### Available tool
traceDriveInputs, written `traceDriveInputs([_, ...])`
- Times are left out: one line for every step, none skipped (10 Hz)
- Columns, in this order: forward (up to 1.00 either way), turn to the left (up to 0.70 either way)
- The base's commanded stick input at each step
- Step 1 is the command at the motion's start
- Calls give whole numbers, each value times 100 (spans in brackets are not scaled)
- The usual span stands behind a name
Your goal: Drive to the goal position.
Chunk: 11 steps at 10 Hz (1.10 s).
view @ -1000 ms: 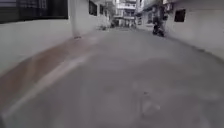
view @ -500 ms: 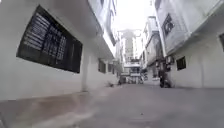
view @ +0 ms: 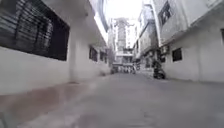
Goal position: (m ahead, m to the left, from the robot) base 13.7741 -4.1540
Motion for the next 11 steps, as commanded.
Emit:
traceDriveInputs([100, -3])
traceDriveInputs([100, 0])
traceDriveInputs([100, 0])
traceDriveInputs([100, 0])
traceDriveInputs([100, 0])
traceDriveInputs([100, 0])
traceDriveInputs([100, 0])
traceDriveInputs([100, 0])
traceDriveInputs([100, 0])
traceDriveInputs([100, 0])
traceDriveInputs([100, 0])
